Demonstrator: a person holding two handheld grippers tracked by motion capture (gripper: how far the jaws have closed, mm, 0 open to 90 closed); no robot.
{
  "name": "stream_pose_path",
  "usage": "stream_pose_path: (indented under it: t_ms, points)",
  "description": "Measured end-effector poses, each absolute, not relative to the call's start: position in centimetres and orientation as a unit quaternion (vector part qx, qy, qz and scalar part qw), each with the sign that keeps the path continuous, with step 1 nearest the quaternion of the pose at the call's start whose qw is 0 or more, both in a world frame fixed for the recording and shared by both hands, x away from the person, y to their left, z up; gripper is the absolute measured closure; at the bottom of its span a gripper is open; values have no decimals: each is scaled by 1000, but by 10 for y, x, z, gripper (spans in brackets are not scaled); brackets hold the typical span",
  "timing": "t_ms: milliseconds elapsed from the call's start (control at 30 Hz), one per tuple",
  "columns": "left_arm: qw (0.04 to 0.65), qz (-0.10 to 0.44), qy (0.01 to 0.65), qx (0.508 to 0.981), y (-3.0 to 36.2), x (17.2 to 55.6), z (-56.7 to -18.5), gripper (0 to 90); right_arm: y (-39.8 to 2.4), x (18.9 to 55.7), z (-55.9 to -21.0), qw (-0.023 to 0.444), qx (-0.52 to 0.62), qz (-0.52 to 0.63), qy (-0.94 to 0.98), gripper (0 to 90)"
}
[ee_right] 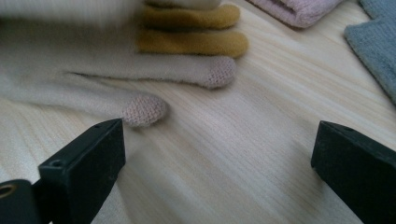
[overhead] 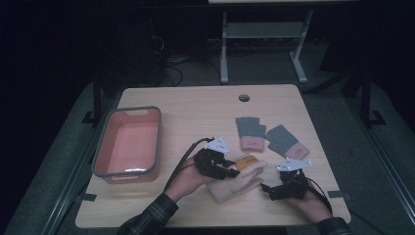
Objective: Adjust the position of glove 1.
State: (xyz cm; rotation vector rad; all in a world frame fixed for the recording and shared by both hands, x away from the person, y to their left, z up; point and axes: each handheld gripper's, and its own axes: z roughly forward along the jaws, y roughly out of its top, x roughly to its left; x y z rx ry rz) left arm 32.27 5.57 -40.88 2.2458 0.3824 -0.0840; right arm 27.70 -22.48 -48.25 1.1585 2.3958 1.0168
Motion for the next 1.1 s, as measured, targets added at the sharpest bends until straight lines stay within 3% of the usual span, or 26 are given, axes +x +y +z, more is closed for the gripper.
stream_pose_path:
  t_ms: [567, 933, 1100]
  points:
    - [384, -4, 157, 910, 41, 318, -439, 595, -225, 277, -482, 146, 402, 352, 833, 23]
    - [394, 5, 204, 896, 58, 317, -429, 245, -225, 277, -482, 145, 402, 352, 832, 23]
    - [387, 1, 212, 897, 68, 312, -436, 175, -225, 277, -482, 146, 402, 352, 833, 23]
